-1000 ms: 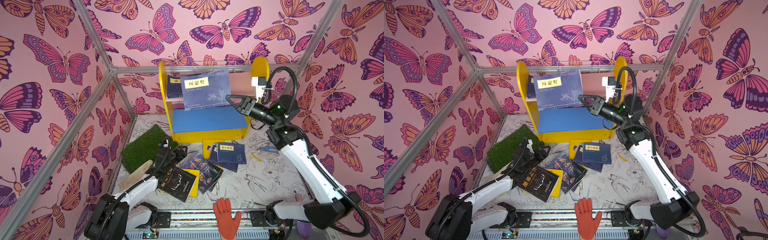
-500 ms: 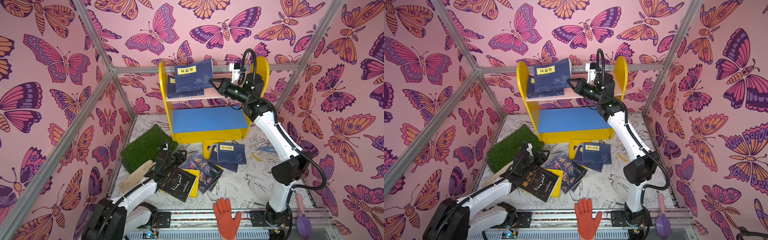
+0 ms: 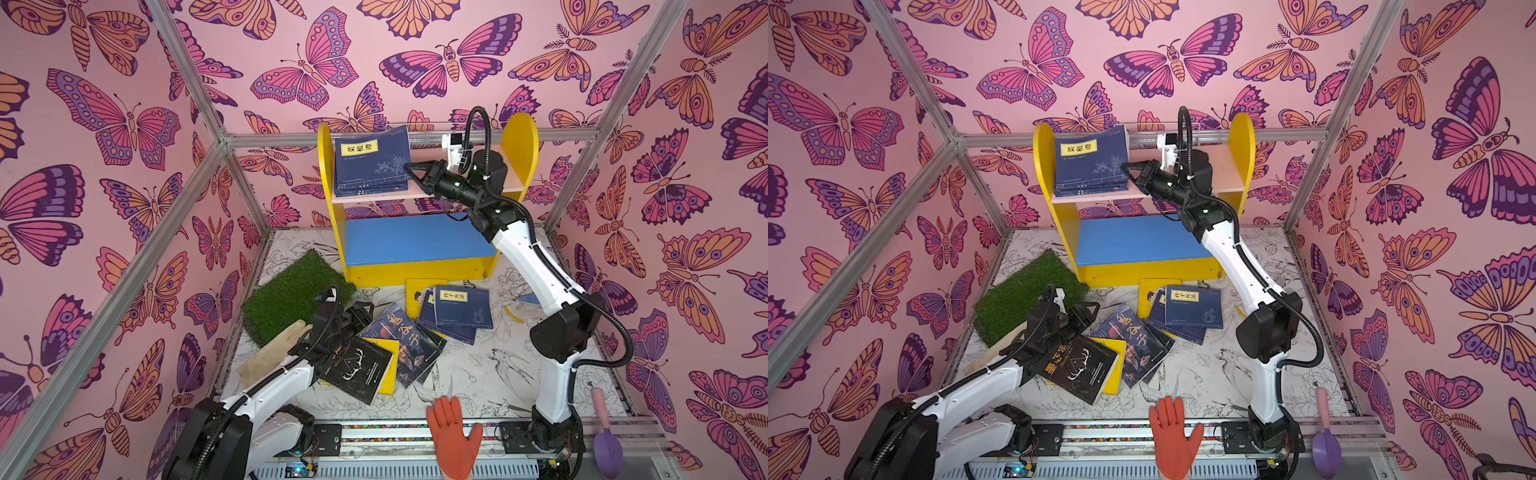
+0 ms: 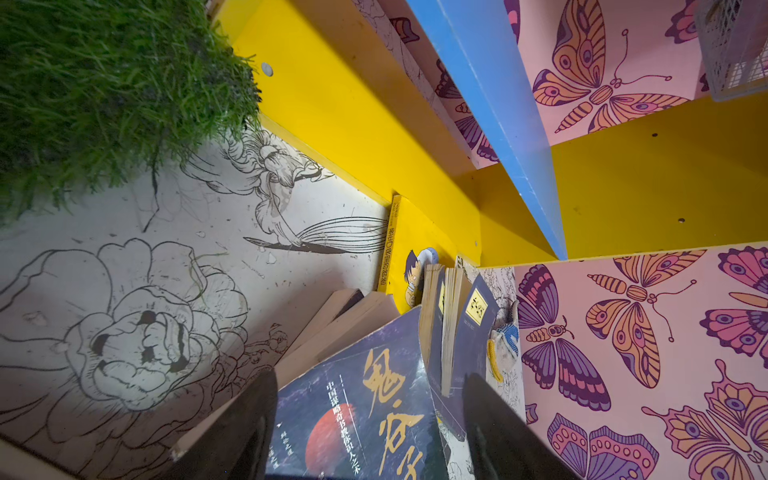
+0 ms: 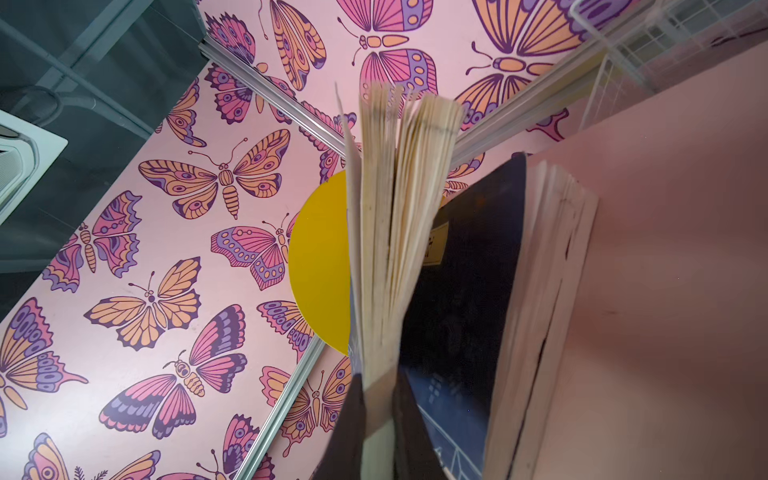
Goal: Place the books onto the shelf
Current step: 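Lower the book onto the stack on the pink upper shelf with the right gripper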
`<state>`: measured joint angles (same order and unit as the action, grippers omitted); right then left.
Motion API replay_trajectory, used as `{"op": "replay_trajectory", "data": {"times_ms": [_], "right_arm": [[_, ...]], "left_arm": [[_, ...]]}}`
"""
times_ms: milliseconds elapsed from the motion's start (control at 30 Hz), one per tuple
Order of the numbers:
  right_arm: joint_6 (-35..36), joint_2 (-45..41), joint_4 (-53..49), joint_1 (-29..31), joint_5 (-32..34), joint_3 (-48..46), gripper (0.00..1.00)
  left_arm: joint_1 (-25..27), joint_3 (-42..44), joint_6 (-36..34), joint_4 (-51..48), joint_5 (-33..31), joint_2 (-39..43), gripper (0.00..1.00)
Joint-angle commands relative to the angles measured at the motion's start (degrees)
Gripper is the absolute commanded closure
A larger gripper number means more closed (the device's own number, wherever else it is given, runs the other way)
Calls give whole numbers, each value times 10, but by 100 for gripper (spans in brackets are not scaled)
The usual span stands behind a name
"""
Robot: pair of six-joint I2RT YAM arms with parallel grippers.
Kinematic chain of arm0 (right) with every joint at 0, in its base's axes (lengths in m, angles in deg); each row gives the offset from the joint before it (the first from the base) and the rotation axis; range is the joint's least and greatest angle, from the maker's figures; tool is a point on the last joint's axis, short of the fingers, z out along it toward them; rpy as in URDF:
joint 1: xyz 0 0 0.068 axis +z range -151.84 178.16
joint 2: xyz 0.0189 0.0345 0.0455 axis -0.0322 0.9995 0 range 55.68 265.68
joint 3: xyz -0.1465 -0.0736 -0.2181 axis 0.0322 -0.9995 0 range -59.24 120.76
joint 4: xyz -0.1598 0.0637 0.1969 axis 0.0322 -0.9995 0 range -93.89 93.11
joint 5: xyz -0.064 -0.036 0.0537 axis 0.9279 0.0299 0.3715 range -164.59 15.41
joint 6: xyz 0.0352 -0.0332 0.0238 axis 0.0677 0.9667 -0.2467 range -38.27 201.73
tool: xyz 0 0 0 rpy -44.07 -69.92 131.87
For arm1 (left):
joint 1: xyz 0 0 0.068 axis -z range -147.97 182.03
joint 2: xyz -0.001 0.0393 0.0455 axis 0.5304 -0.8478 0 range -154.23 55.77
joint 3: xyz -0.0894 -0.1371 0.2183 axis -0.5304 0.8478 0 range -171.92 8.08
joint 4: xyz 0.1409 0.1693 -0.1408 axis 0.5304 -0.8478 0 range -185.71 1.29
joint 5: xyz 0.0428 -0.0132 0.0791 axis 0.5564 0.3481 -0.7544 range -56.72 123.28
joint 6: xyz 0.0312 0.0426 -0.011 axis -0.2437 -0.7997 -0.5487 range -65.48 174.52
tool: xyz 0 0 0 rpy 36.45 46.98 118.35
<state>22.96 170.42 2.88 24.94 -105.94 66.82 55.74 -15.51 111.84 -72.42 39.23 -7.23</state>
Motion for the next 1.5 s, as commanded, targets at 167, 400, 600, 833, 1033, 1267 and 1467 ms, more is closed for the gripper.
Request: {"op": "replay_trajectory", "data": {"times_ms": [167,400,600,833,1033,1267,1467], "right_arm": [[-15,9,43,8,-3,27,100],[-10,17,34,11,0,31,100],[17,17,-6,19,6,35,98],[98,16,-99,29,63,56,93],[136,16,-124,35,111,57,93],[81,30,-41,35,76,52,95],[8,31,32,29,35,46,95]], "left_arm": [[4,7,0,-13,-10,12,27],[4,8,0,-18,-16,19,27],[4,8,1,-18,-16,16,27],[4,8,5,-18,-15,15,27],[4,9,5,-18,-14,14,27],[4,10,5,-19,-16,16,27],[4,13,5,-20,-18,20,27]]}}
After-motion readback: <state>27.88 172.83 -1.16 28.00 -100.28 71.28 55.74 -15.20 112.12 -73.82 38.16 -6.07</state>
